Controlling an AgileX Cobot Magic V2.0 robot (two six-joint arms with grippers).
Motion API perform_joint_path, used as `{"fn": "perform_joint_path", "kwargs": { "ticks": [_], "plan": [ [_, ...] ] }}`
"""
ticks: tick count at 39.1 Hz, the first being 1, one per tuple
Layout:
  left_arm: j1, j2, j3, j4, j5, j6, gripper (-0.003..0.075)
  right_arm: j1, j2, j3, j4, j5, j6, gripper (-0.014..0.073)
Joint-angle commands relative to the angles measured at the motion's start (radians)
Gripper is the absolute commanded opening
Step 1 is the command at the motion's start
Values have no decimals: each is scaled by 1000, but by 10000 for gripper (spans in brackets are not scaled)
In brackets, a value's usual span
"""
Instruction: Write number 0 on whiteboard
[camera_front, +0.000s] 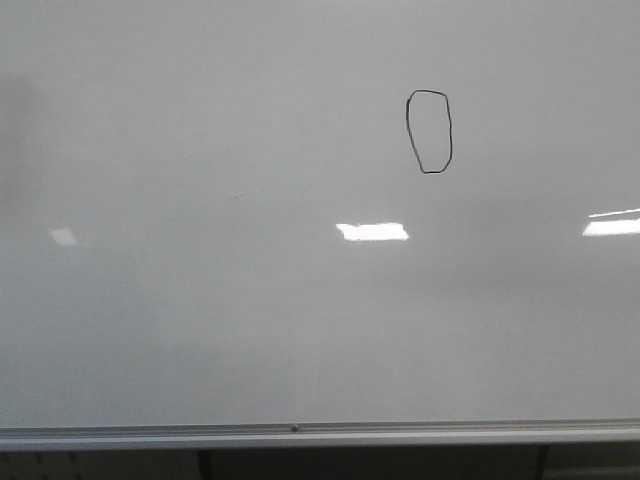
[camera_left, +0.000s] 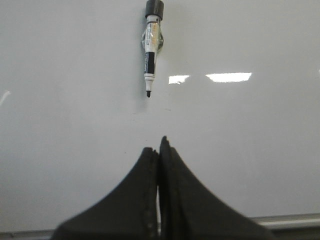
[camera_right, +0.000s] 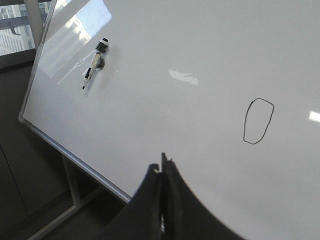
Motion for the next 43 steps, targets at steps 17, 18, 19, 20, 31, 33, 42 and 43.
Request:
{"fn": "perform_joint_path", "kwargs": {
  "ticks": [17,18,19,20,31,33,42,43],
  "plan": [
    [-6,2,24,6,-203,-10,-20,-4,14,-27,24,-54,-12,-69],
    [-6,2,24,6,-203,-10,-20,-4,14,-27,24,-54,-12,-69],
    [-6,2,24,6,-203,-10,-20,-4,14,-27,24,-54,-12,-69],
    [-6,2,24,6,-203,-10,-20,-4,14,-27,24,-54,-12,-69],
    [-6,2,24,6,-203,-10,-20,-4,14,-27,24,-54,-12,-69],
    [-6,2,24,6,-203,-10,-20,-4,14,-27,24,-54,-12,-69],
    [-6,2,24,6,-203,-10,-20,-4,14,-27,24,-54,-12,-69],
    [-6,2,24,6,-203,-10,-20,-4,14,-27,24,-54,-12,-69]
  ]
}}
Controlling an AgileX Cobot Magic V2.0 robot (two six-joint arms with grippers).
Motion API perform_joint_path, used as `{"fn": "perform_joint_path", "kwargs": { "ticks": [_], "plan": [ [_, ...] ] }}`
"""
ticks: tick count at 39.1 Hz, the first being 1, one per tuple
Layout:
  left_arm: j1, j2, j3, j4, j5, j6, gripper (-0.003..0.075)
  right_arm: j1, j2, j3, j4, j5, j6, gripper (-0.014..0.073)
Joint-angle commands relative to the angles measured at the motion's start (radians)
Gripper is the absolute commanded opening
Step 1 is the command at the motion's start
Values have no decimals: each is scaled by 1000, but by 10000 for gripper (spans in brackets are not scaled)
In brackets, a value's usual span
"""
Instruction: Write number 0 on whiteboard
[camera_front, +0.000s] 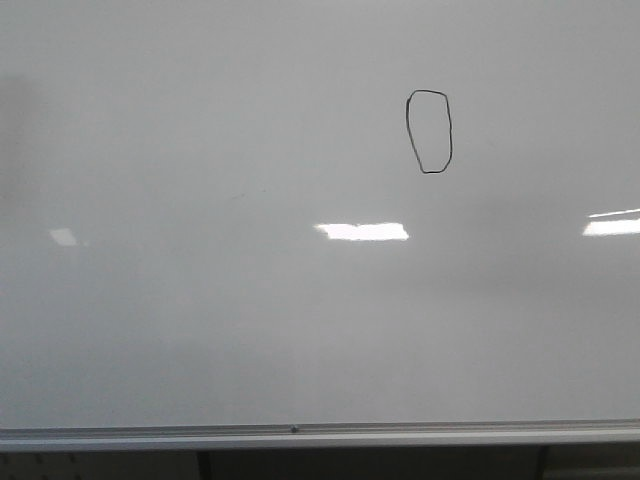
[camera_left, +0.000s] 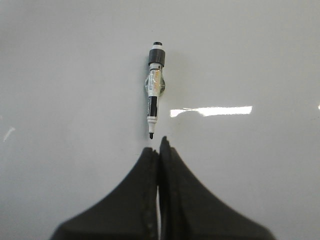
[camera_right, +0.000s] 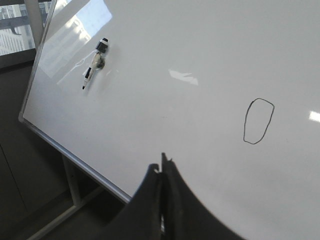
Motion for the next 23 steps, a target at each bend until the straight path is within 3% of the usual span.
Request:
{"fn": "perform_joint_path", "kwargs": {
  "ticks": [1,13,19,23],
  "plan": [
    [-6,2,24,0,-91,-9,-20,-4,14,-27,24,-54,-10,-69],
    [-6,2,24,0,-91,-9,-20,-4,13,-15,20,-83,-10,-69],
    [-6,2,24,0,-91,-9,-20,-18,4,43,-51,-219,10,-69],
    [-6,2,24,0,-91,-9,-20,-55,-29,104,-137,-331,109,-69]
  ]
}}
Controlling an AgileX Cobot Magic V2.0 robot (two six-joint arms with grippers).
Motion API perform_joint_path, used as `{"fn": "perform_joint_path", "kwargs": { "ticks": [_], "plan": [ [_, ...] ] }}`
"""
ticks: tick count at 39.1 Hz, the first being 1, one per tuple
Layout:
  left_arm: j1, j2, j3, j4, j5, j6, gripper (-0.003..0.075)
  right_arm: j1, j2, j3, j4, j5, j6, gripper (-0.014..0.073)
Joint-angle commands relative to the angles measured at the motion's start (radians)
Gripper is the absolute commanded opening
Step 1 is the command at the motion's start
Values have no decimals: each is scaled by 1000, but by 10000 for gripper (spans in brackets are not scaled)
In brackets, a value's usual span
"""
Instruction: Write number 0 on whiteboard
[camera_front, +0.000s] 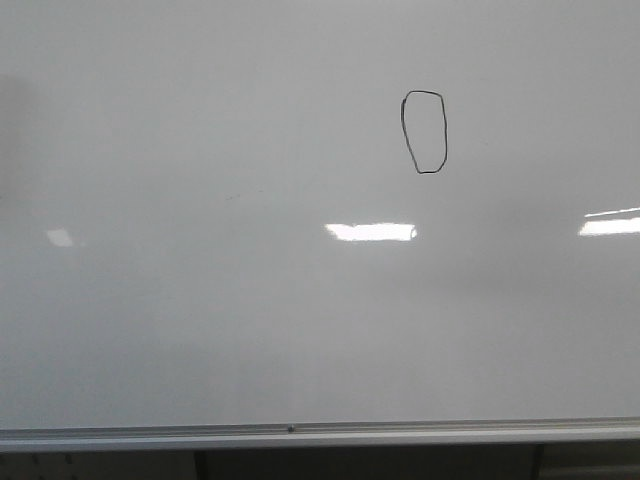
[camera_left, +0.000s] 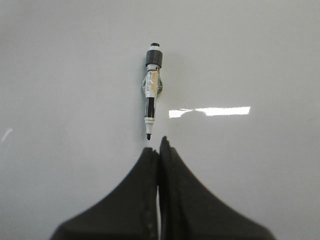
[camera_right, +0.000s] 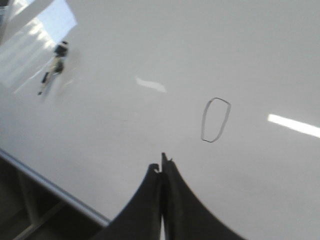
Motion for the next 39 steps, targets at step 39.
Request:
{"fn": "perform_joint_path", "kwargs": {
  "ticks": [39],
  "plan": [
    [-6,2,24,0,-89,-9,-20,-244,-245,353,-590,-228,581,-69]
  ]
}}
